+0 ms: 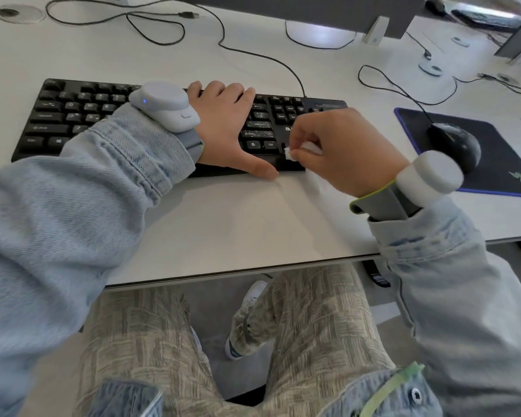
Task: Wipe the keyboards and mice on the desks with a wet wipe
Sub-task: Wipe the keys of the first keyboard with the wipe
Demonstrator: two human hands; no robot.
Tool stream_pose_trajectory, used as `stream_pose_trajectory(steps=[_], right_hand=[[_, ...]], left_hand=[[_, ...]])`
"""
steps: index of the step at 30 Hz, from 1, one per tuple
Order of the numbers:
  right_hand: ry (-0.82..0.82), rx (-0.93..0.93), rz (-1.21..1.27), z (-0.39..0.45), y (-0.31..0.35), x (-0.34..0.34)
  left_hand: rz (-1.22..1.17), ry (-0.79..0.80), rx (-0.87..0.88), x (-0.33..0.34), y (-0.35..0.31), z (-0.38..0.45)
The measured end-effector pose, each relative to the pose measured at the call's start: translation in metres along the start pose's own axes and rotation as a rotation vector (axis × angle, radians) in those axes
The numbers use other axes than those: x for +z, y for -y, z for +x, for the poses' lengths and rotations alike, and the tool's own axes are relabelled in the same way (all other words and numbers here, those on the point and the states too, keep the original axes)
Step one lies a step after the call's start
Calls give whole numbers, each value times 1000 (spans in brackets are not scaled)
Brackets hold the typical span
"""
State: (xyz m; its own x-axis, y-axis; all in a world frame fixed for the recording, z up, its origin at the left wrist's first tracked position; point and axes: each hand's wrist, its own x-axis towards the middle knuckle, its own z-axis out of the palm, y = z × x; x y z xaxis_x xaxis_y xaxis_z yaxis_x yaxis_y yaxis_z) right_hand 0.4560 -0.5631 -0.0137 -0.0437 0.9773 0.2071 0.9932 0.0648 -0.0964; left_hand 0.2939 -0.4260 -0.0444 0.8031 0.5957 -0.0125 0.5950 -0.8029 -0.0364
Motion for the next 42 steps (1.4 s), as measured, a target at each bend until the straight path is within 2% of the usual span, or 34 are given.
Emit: stream_pose_trajectory(steps=[2,6,11,15,24,31,37,39,42], right_hand=[[23,20,-59,3,-9,-12],[-120,81,-34,40,-21,-22],[-26,95,-127,110,-16,-5],[59,82,-199,132,-10,5],[154,35,-130,85,-1,-8],[148,40,-102,38,12,-10],[205,-48,-67,13,19,-16],[181,-37,-16,11,16,-23],[34,45,64,23,0,-34]], left_hand=[[-1,0,2,-1,1,0],[-2,-6,6,-1,2,1],[-35,-2,-4,-4,6,-2],[-45,-7,-12,-3,6,-2],[-63,28,-43,-3,4,-3],[-61,43,-52,-5,3,-3],[-63,36,-50,-6,3,-3],[-68,35,-53,-6,3,-3],[-78,29,-54,-6,2,-2]])
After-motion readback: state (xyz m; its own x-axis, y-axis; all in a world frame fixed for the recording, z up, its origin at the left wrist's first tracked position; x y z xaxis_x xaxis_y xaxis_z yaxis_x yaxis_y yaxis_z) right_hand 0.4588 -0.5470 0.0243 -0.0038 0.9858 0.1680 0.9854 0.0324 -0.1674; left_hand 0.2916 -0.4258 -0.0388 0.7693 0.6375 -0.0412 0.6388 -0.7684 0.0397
